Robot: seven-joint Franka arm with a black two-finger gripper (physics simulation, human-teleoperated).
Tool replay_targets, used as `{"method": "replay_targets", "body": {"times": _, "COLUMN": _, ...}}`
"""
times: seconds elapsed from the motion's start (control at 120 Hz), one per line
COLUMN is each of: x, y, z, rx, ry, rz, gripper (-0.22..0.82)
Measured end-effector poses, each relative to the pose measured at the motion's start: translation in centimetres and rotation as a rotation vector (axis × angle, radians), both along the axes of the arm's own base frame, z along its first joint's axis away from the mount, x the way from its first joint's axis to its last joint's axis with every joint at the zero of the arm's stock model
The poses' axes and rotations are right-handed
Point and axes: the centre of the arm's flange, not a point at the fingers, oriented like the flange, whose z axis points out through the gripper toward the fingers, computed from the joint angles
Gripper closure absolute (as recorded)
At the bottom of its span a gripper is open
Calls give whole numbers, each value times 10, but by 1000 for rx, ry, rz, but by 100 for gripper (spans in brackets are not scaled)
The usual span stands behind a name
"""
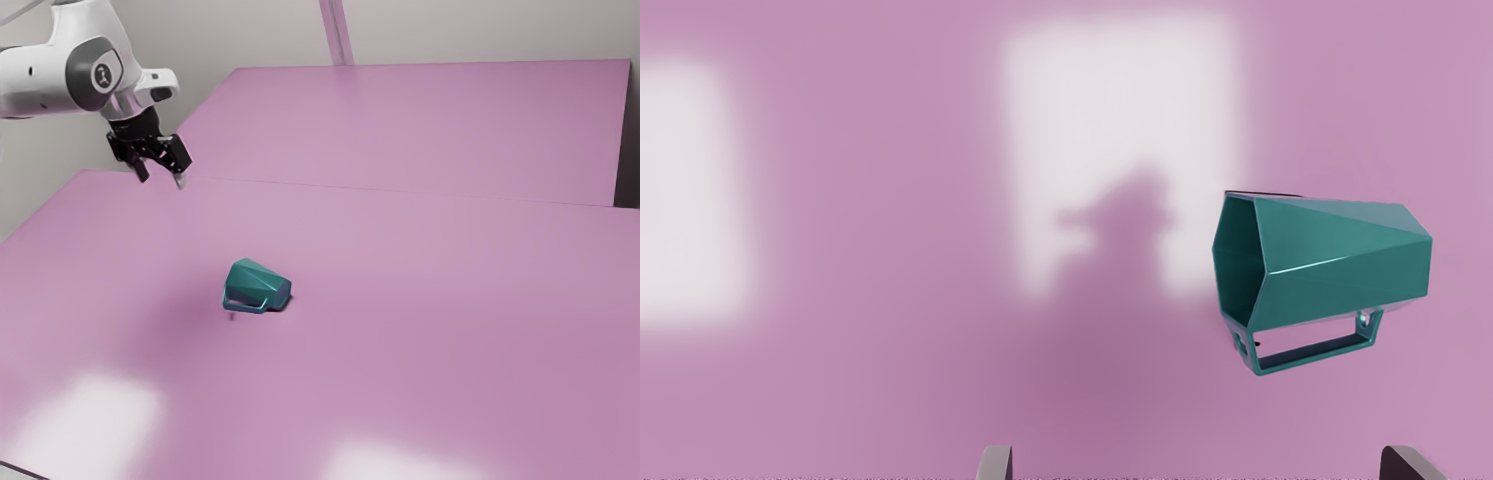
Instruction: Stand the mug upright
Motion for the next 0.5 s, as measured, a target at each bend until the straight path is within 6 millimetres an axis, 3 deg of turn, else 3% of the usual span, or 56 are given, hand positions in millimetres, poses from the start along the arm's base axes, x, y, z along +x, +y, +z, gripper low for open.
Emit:
{"method": "replay_targets", "body": {"times": 0.2, "x": -1, "y": 5, "z": -13, "rx": -63, "ry": 12, "rz": 22, "gripper": 0}}
{"method": "replay_targets", "body": {"times": 0.3, "x": -3, "y": 16, "z": -34, "rx": -145, "ry": 26, "rz": 58, "gripper": 0}}
{"method": "replay_targets", "body": {"times": 0.5, "x": 1, "y": 8, "z": -92, "rx": -293, "ry": 80, "rz": 75, "gripper": 0}}
